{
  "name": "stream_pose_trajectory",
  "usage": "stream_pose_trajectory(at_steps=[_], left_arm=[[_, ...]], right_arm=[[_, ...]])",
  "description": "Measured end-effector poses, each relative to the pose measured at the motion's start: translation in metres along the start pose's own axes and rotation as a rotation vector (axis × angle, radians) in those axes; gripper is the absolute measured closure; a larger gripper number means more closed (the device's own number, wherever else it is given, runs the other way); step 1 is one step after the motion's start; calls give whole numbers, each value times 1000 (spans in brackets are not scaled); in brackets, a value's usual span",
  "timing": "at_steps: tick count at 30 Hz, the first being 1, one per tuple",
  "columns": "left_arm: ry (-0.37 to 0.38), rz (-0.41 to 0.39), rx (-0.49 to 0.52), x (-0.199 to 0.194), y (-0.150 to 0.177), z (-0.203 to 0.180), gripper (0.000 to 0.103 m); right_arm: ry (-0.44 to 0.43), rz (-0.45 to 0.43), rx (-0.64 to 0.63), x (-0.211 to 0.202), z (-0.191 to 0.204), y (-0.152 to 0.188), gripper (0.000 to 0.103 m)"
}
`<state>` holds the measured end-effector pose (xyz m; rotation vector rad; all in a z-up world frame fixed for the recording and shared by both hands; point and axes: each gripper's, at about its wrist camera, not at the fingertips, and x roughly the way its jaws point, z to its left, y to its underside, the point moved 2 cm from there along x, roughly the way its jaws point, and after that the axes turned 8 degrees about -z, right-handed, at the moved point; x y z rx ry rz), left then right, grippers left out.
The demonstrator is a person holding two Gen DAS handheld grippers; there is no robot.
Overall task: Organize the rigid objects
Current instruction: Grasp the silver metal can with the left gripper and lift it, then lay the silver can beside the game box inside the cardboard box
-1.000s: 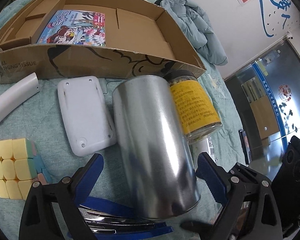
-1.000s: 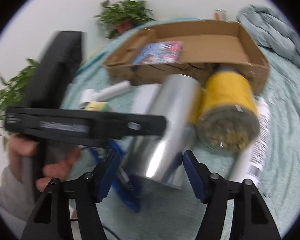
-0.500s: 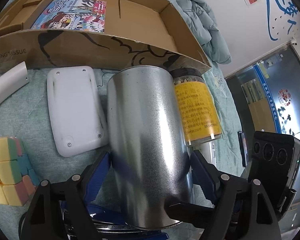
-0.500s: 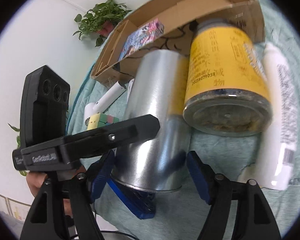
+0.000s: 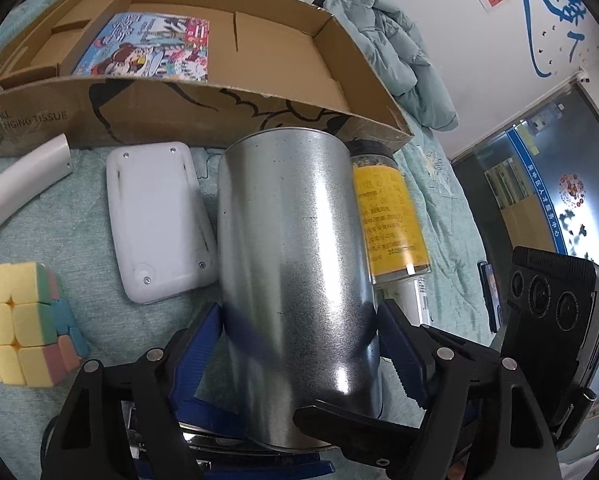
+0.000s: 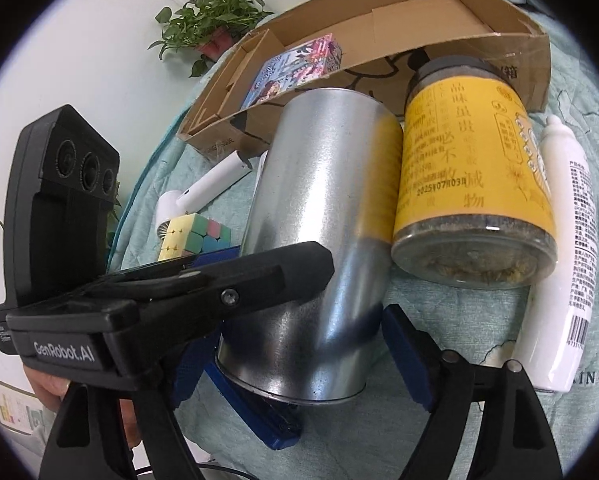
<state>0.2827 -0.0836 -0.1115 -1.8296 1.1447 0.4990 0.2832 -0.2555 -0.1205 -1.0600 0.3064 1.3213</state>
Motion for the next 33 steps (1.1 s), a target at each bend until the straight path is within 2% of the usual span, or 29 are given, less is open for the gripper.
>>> stream_pose_trajectory(at_steps=[10, 18, 26, 33], left_arm=[[18, -142, 43, -52, -17, -19, 26], [23, -220, 96, -92, -56, -40, 26], [23, -287, 151, -105, -102, -58, 27], [20, -288, 146, -90, -153, -56, 27]], right_arm=[[-10, -104, -100, -31, 29, -19, 22], [-16, -178, -189, -49, 51, -52, 22], [-10, -240, -238, -56, 59, -93, 22], [7, -244, -248, -46, 56, -134, 22]])
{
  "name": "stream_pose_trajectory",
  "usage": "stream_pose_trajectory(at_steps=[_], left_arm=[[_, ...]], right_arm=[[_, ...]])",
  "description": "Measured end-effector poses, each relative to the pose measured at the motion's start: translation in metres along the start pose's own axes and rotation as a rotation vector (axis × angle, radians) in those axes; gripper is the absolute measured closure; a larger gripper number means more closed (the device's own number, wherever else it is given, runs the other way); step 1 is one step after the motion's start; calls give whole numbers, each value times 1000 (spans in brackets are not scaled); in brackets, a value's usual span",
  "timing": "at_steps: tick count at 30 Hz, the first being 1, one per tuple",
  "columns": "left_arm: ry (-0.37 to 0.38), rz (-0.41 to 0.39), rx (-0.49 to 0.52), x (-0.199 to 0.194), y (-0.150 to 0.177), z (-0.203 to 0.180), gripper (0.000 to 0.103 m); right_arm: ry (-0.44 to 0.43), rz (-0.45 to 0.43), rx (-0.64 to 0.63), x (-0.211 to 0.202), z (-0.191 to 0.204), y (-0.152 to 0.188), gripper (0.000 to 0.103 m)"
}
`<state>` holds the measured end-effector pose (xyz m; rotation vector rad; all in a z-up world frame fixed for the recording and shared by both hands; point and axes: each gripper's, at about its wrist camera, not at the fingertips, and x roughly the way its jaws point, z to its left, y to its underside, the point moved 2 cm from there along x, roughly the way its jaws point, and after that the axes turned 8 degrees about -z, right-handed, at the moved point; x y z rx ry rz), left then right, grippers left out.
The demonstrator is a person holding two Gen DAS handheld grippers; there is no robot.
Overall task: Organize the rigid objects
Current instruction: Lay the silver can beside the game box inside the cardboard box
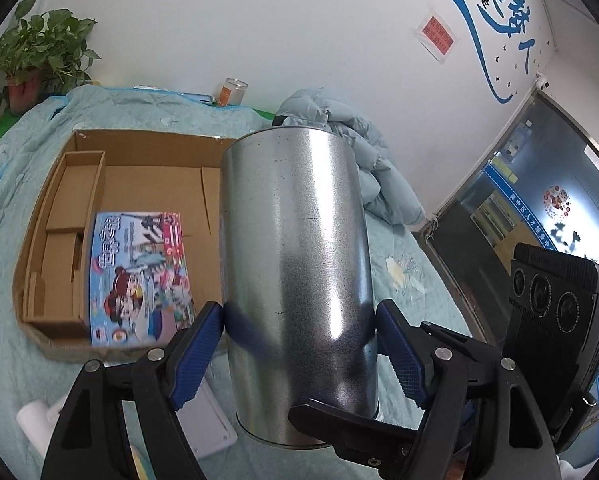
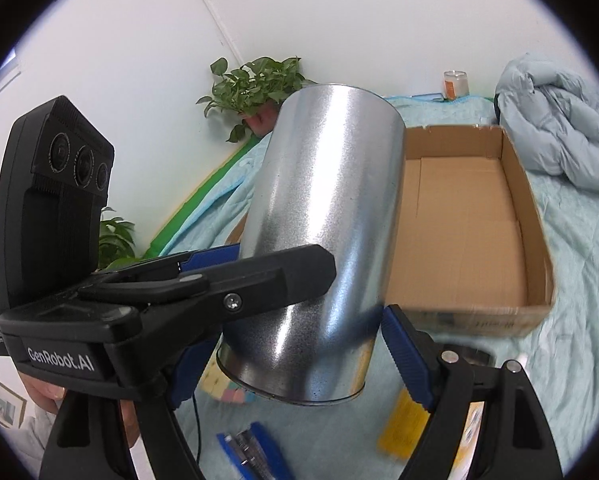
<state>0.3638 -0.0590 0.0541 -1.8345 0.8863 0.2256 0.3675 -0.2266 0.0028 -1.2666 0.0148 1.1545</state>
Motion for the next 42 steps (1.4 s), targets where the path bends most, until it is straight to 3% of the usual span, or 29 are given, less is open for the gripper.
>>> stream_pose_trajectory(at_steps=[7, 13, 25, 30, 35, 37, 40, 42], left_arm=[[4, 22, -30, 44, -33, 17, 27], [-28, 85, -85, 92, -40, 43, 27], [-81, 274, -224, 178, 12, 107, 27], [-88, 288, -236, 187, 12, 113, 27], [-130, 264, -189, 177, 8, 109, 26], [-166, 208, -136, 156, 0, 102, 26], [-248, 51, -38, 106, -6, 88, 22], [-299, -67, 22, 69, -3, 78, 9]], right_arm=[[9, 61, -13, 23, -22, -32, 22], [-11, 187, 18, 62, -51, -46, 22], [-34, 430, 139, 133, -92, 2, 22], [-33, 438, 181, 139, -95, 9, 22], [-7, 402, 183, 134, -90, 10, 22], [45, 346, 147, 121, -89, 2, 22], [93, 224, 92, 83, -83, -9, 18], [183, 140, 50, 50, -74, -7, 16]])
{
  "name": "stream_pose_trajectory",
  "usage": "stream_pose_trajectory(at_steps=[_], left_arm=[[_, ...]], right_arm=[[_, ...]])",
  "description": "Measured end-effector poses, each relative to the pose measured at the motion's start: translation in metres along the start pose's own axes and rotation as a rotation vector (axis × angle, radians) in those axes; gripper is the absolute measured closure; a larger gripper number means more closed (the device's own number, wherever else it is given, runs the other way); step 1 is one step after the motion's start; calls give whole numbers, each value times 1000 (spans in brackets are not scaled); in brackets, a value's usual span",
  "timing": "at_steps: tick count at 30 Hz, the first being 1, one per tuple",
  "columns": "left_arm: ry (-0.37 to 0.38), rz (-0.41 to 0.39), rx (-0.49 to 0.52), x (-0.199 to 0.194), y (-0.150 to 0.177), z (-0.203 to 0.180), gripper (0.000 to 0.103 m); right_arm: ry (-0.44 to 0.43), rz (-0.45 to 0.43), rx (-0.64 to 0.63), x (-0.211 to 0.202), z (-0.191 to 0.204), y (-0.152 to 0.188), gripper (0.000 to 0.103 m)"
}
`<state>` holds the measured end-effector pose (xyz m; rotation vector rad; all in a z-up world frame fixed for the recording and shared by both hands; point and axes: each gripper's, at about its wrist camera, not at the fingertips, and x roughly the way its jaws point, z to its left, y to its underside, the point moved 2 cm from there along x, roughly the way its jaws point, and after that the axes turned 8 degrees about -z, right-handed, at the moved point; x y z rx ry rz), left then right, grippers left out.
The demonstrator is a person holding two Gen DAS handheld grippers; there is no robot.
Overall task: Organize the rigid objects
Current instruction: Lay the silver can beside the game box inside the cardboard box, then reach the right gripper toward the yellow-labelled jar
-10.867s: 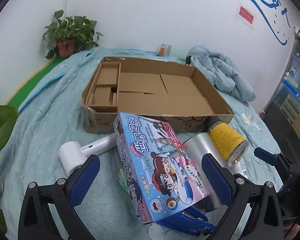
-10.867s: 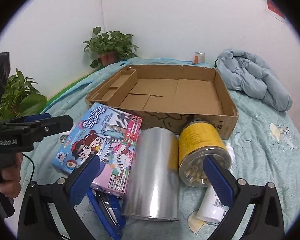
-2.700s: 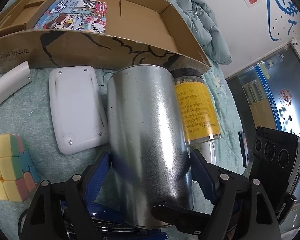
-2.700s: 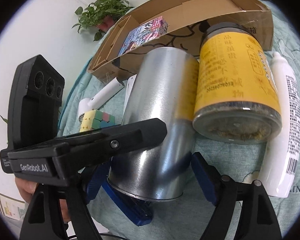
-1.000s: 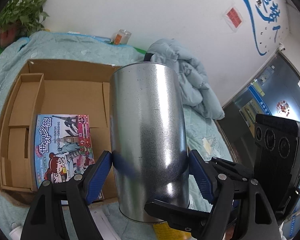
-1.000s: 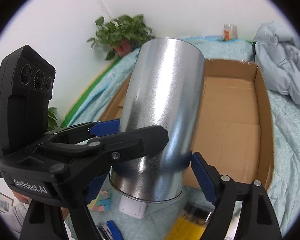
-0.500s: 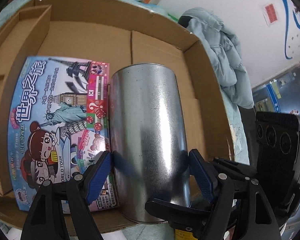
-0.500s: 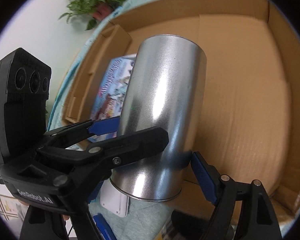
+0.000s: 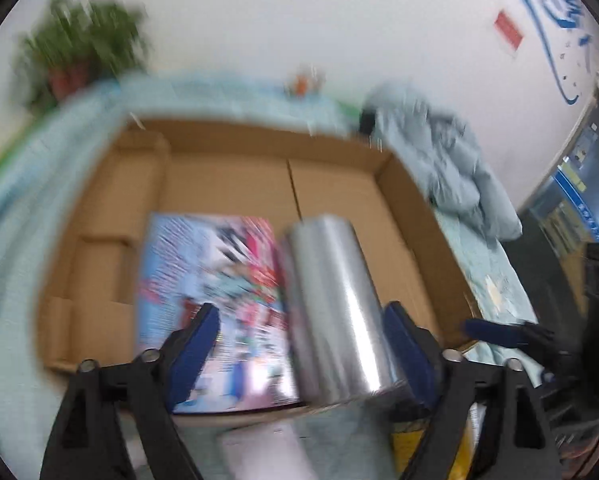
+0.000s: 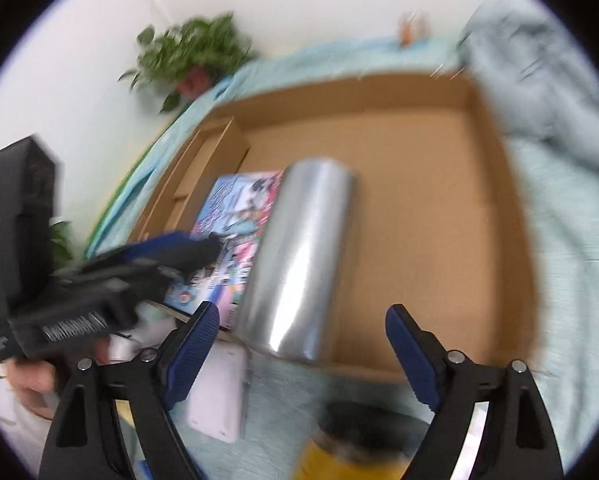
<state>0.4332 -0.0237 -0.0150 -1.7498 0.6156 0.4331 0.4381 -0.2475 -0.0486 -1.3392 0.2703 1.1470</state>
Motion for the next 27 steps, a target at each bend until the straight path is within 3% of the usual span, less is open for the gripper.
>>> stream_pose_trajectory(at_steps=[1, 2, 4, 7, 9, 10, 11, 12, 13, 14, 15, 16, 17, 18, 19, 20, 22, 24, 27], left_arm=[[-37, -68, 23, -19, 3, -1, 0], [-88, -150, 50, -41, 9, -2, 1], [-143, -221, 91, -70, 23, -4, 0], [-176, -197, 99, -91, 48, -9, 0], [-155, -175, 60, -102, 65, -10, 1], [-138, -167, 52, -108, 72, -10, 13], [-116, -152, 53, -112, 79, -13, 57], [-96, -125, 59, -112, 83, -15, 90], [-75, -82, 61, -112, 89, -16, 100], [-62, -64, 56, -113, 93, -19, 100], [-72, -76, 61, -116, 97, -21, 100], [-93, -101, 70, -121, 99, -24, 95], [-110, -118, 77, -123, 101, -26, 65], [-136, -123, 85, -127, 103, -28, 38], [-148, -128, 85, -130, 103, -27, 2], [-149, -171, 75, -136, 105, -27, 1], [-140, -178, 72, -136, 107, -26, 1], [-138, -157, 71, -133, 109, -25, 1], [-144, -184, 62, -135, 114, -23, 1]], right_arm=[[39, -49, -19, -17, 2, 6, 15], [82, -111, -42, -36, 5, 17, 14], [152, -172, -56, -55, 8, 34, 13], [214, -212, -48, -73, 6, 62, 13], [215, -243, -42, -81, 4, 78, 13], [236, -253, -52, -84, 3, 85, 14], [246, -245, -59, -85, 4, 87, 20], [237, -238, -62, -87, 3, 91, 47], [224, -222, -65, -89, 4, 94, 63], [230, -211, -76, -87, 9, 95, 78], [237, -202, -100, -88, 13, 98, 78], [226, -203, -111, -91, 17, 102, 78], [210, -210, -116, -94, 21, 104, 71], [202, -209, -117, -96, 22, 107, 40], [197, -208, -112, -96, 24, 109, 18], [184, -216, -98, -98, 22, 110, 1], [177, -227, -70, -100, 20, 115, 1], [179, -197, -52, -95, 14, 118, 1], [141, -147, -8, -86, 6, 122, 1]])
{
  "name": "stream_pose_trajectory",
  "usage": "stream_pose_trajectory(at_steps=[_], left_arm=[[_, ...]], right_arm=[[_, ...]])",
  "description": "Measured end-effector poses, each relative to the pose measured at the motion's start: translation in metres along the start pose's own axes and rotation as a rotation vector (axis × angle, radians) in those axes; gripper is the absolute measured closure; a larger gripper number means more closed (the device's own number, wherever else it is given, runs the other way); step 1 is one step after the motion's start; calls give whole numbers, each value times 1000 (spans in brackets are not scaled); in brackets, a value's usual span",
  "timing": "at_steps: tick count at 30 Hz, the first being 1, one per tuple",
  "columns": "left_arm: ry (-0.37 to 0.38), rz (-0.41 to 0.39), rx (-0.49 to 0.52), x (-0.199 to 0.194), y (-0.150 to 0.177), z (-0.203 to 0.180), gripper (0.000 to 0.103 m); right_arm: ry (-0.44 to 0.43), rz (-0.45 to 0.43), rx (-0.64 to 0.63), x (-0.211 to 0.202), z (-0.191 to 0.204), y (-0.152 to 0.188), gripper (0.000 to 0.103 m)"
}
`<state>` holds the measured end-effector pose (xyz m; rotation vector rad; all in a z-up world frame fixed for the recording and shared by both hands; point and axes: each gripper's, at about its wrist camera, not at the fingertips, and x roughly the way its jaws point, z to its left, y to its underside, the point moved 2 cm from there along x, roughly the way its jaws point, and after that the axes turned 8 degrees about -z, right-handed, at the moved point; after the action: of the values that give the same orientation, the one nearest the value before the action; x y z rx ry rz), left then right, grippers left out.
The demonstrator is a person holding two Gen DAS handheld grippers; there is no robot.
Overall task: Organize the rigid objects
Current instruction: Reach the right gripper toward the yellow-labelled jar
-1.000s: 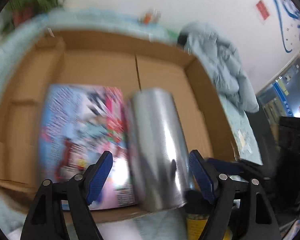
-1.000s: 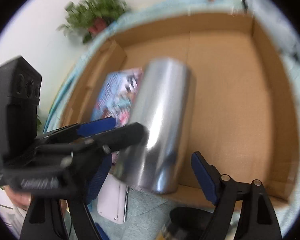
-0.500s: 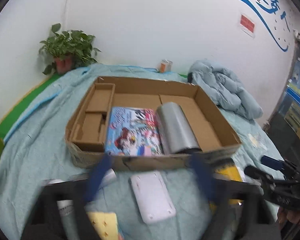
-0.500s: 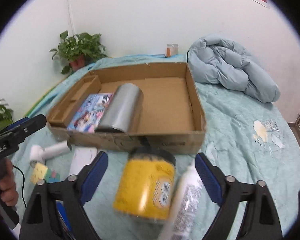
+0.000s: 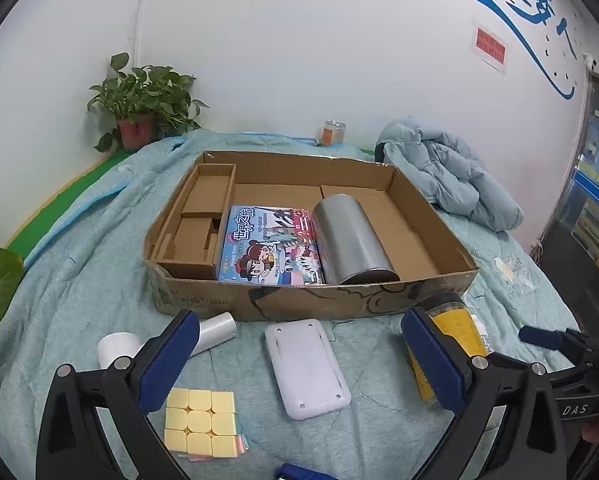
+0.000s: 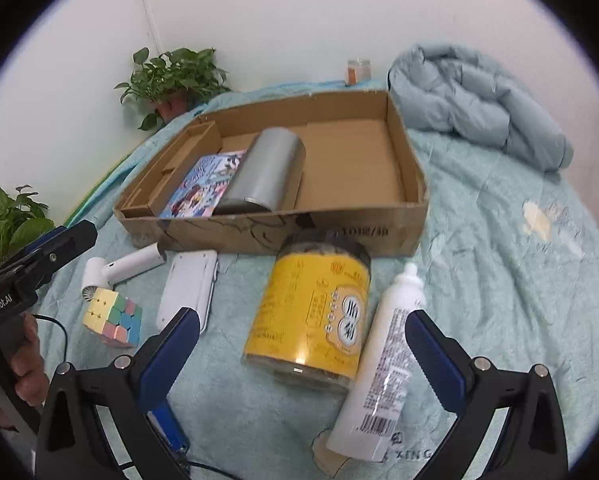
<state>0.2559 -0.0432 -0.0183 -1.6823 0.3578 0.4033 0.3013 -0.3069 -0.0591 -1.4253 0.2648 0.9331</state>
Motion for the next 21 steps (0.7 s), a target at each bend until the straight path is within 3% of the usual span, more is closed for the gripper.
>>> stream_pose_trajectory(at_steps=[4, 7, 9, 10, 13, 14, 15, 17, 19, 21], left_arm=[[-4, -4, 36, -1, 7, -8, 1], [-50, -22, 91, -3, 10, -15, 0], [-45, -35, 96, -4, 10, -16, 0], [-29, -19, 86, -3, 10, -16, 0], [18, 43, 36, 5, 11, -10, 0], [41, 64, 19, 7, 11, -8, 0], [82, 87, 1, 9, 12, -7, 0], [193, 137, -24, 13, 15, -9, 0], [268, 179, -41, 18, 21, -14, 0], [296, 238, -55, 27, 28, -21, 0]], right_arm=[[-20, 67, 36, 17, -6, 5, 1], [-35, 99, 34, 26, -3, 6, 7], [-42, 117, 20, 33, 2, 9, 23], [-19, 130, 4, 37, 2, 10, 29], [19, 141, -28, 35, 4, 12, 34], [24, 136, -60, 29, 9, 13, 41], [22, 121, -89, 22, 14, 14, 49], [-3, 124, -111, 10, 22, 18, 56], [-43, 157, -128, 8, 27, 25, 56], [-94, 195, -103, 11, 28, 31, 55]])
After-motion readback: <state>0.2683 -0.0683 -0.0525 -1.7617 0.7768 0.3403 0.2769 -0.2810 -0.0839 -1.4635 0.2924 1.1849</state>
